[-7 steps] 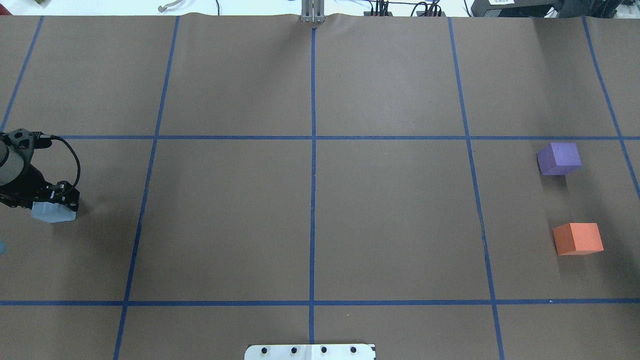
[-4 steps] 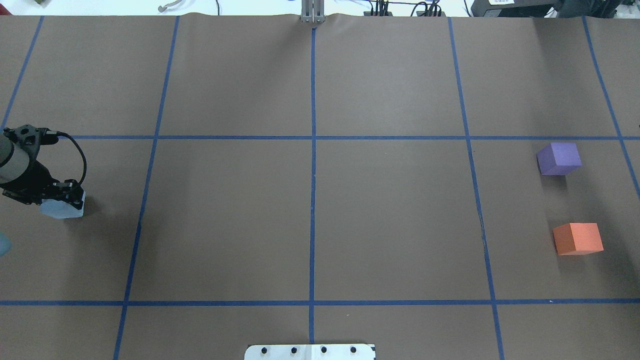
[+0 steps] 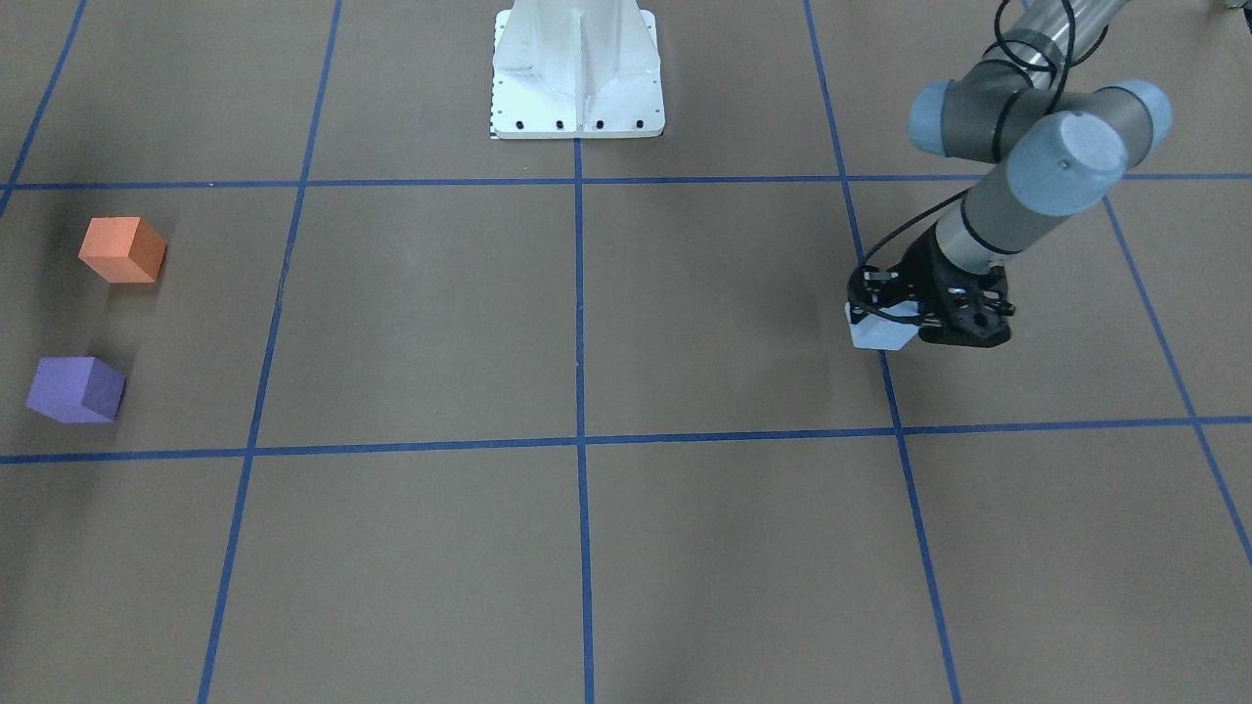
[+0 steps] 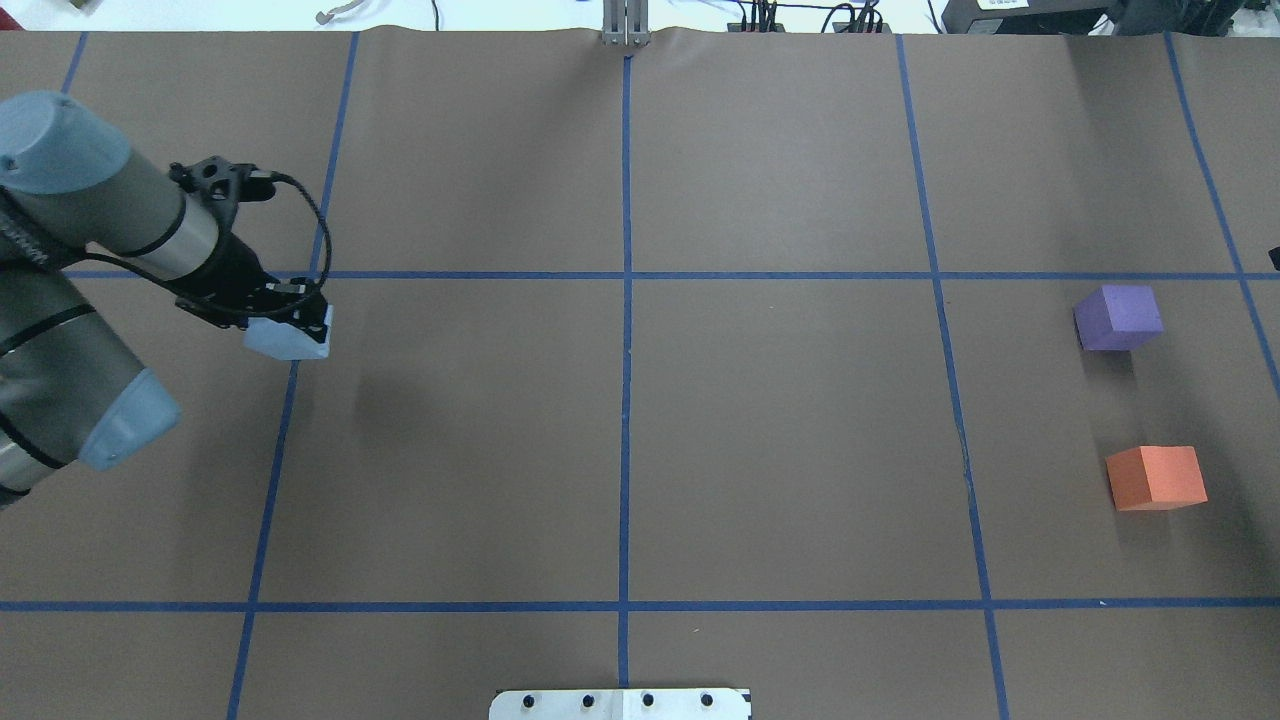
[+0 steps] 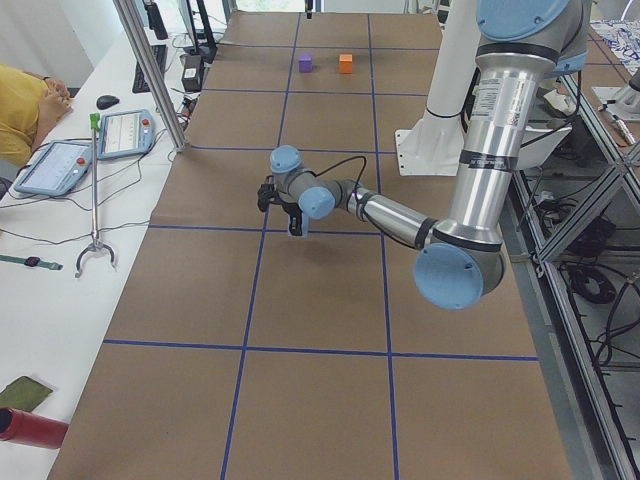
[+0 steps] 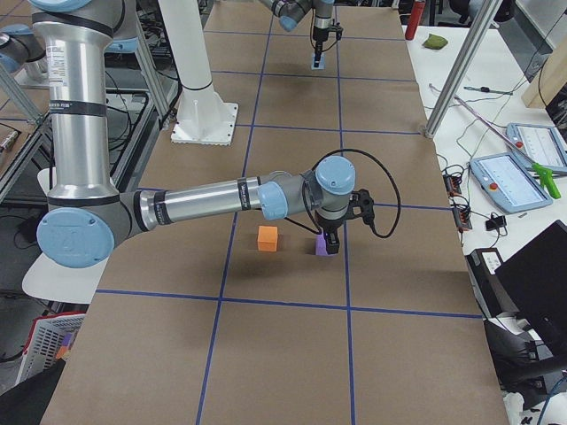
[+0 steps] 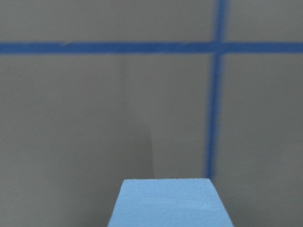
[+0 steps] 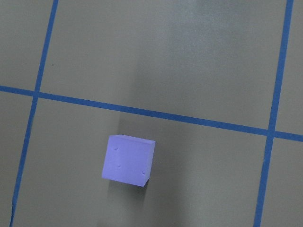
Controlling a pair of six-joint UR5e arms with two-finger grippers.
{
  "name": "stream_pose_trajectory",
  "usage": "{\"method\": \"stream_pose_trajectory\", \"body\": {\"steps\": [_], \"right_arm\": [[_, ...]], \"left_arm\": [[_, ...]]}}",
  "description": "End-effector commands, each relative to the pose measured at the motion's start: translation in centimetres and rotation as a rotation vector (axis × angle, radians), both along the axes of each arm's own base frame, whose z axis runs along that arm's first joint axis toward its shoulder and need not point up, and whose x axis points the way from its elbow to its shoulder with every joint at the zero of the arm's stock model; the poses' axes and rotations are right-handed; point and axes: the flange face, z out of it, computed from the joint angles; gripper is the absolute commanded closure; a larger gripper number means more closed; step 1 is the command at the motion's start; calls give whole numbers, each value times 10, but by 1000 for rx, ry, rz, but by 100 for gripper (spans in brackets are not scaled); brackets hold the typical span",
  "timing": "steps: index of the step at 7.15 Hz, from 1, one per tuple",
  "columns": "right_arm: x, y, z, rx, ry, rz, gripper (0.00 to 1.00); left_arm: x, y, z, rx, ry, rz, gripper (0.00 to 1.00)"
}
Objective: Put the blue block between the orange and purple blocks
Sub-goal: 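Carry the light blue cube with the left gripper toward the table center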
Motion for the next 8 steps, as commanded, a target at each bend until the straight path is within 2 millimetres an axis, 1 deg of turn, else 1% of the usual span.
{"method": "stream_pose_trajectory", "body": {"steps": [1, 2, 3, 4, 5, 6, 7, 8], "right_arm": [[-6, 0, 0, -1, 1, -10, 0], [-6, 0, -4, 8, -2, -11, 0], [-6, 0, -6, 13, -4, -9, 0], [-6, 0, -8, 19, -6, -9, 0], [-7, 1, -9, 20, -15, -12, 0], [-8, 1, -11, 13, -40, -16, 0], [-8, 1, -12, -10, -44, 2, 0], [-8, 1, -11, -7, -45, 3, 0]], "left_arm": [[129, 14, -138, 6, 63, 10, 100], [187, 4, -169, -1, 41, 17, 100], [222, -13, -213, 13, 33, 6, 100], [255, -4, -239, 53, 9, -13, 100], [301, 16, -261, 99, -35, -39, 100], [334, 30, -292, 109, -60, -67, 100], [361, 47, -309, 56, -77, -76, 100], [377, 63, -316, 69, -88, -71, 93]]}}
